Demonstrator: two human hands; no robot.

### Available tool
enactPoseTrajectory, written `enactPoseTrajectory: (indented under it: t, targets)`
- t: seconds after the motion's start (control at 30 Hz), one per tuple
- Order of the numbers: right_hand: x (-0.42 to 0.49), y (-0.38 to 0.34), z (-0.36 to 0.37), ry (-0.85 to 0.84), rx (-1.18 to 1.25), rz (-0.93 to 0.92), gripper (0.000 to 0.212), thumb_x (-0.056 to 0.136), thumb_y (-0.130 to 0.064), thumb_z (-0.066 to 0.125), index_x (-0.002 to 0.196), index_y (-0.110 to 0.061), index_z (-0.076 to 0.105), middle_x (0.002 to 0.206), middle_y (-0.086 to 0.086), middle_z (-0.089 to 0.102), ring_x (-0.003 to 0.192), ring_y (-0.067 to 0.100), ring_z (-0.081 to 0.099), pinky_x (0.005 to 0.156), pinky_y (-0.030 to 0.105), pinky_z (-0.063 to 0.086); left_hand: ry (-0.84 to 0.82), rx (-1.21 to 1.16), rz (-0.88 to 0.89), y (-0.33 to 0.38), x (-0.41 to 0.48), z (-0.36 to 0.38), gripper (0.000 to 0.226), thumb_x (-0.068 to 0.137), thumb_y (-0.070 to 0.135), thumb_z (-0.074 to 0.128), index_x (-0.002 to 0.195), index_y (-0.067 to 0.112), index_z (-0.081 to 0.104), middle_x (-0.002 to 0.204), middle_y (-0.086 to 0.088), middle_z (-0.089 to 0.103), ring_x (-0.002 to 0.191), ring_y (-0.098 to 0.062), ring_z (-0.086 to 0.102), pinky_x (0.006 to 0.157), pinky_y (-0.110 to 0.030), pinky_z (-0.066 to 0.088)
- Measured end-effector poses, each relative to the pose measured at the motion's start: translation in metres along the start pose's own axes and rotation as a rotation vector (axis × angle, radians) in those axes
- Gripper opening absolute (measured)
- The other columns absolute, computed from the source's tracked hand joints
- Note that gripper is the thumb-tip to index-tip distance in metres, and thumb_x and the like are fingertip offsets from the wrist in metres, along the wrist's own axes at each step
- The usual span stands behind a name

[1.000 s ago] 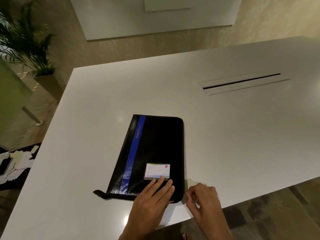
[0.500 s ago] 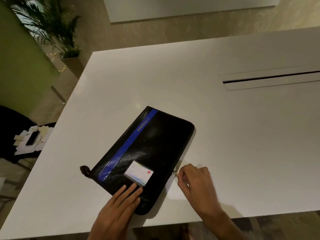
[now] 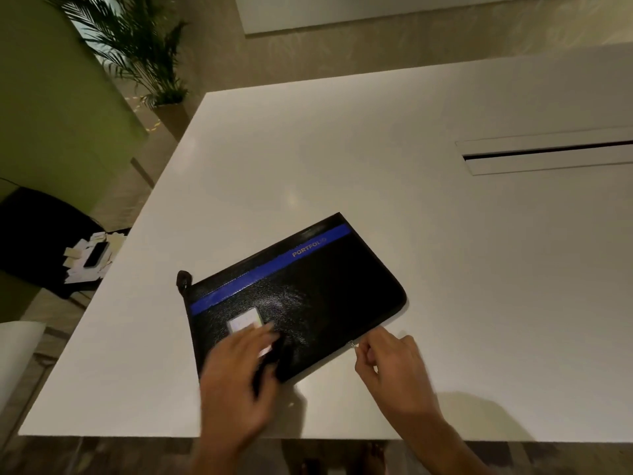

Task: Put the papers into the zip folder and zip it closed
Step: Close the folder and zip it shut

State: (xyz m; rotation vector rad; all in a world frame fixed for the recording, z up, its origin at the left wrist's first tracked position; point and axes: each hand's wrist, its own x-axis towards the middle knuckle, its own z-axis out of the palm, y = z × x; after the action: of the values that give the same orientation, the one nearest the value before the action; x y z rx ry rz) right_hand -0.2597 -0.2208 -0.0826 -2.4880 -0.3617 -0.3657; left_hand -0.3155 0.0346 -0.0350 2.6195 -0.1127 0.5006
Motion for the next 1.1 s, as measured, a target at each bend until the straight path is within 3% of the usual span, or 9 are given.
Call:
enactPoseTrajectory:
  t: [0.13, 0.27, 0.37, 0.5, 0.73, 0.93, 1.1]
  targets:
    - [-0.001, 0.002, 0.002, -0.035, 0.035, -0.001, 0.039, 0.088, -0.012, 0.085, 0.087, -0.032, 0.052, 0.075, -0.011, 0.063, 0.064, 0.005, 0.041, 0.069, 0.035, 0.056, -0.197, 0.089, 0.144, 0.048, 0.054, 0.071, 0.058, 0.106, 0.044, 0.049, 0.160, 0.024, 0.048, 0.172, 0.006, 0.038, 0.162, -0.018, 0.029, 0.129, -0.046, 0.031]
    - [-0.001, 0.002, 0.002, -0.047, 0.030, 0.057, 0.016, 0.086, -0.019, 0.072, 0.087, -0.028, 0.059, 0.078, -0.008, 0.067, 0.065, 0.005, 0.041, 0.077, 0.040, 0.056, -0.251, 0.109, -0.005, 0.061, 0.086, 0.116, 0.066, 0.114, 0.056, 0.019, 0.169, 0.022, 0.030, 0.179, 0.002, 0.022, 0.167, -0.021, 0.014, 0.135, -0.047, 0.018]
    - [-0.001, 0.004, 0.003, -0.017, -0.011, 0.037, 0.013, 0.089, -0.020, 0.070, 0.084, -0.027, 0.059, 0.072, -0.009, 0.063, 0.058, 0.007, 0.048, 0.074, 0.040, 0.055, -0.299, 0.217, 0.003, 0.058, 0.087, 0.130, 0.072, 0.114, 0.058, 0.008, 0.169, 0.018, 0.031, 0.179, -0.003, 0.022, 0.167, -0.026, 0.014, 0.132, -0.053, 0.024]
    - [0.005, 0.014, 0.004, 0.035, -0.096, 0.018, 0.021, 0.090, -0.019, 0.084, 0.083, -0.024, 0.064, 0.070, -0.006, 0.067, 0.056, 0.015, 0.062, 0.071, 0.041, 0.056, -0.298, 0.281, 0.049, 0.051, 0.080, 0.135, 0.071, 0.114, 0.056, 0.008, 0.169, 0.017, 0.031, 0.179, -0.004, 0.020, 0.167, -0.026, 0.013, 0.131, -0.054, 0.027]
    - [0.020, 0.046, -0.016, 0.090, -0.198, 0.101, 0.022, 0.089, -0.015, 0.085, 0.082, -0.020, 0.064, 0.068, -0.004, 0.064, 0.055, 0.018, 0.059, 0.072, 0.042, 0.053, -0.262, 0.230, 0.046, 0.059, 0.076, 0.126, 0.080, 0.108, 0.071, 0.030, 0.170, 0.021, 0.028, 0.181, 0.003, 0.014, 0.168, -0.017, 0.002, 0.134, -0.048, 0.016]
    - [0.024, 0.065, -0.021, 0.098, -0.240, 0.113, 0.016, 0.092, -0.016, 0.081, 0.084, -0.018, 0.067, 0.071, -0.004, 0.065, 0.058, 0.021, 0.061, 0.072, 0.043, 0.049, -0.282, 0.297, 0.109, 0.059, 0.079, 0.124, 0.116, 0.086, 0.099, 0.037, 0.164, 0.014, 0.040, 0.176, -0.007, 0.031, 0.165, -0.029, 0.022, 0.131, -0.053, 0.027]
    - [0.024, 0.064, -0.021, 0.112, -0.167, 0.115, 0.023, 0.091, -0.013, 0.082, 0.081, -0.019, 0.062, 0.069, -0.005, 0.061, 0.058, 0.019, 0.056, 0.070, 0.043, 0.050, -0.255, 0.306, 0.066, 0.071, 0.091, 0.124, 0.110, 0.082, 0.098, 0.041, 0.153, 0.015, 0.056, 0.166, -0.008, 0.048, 0.157, -0.033, 0.039, 0.120, -0.059, 0.040]
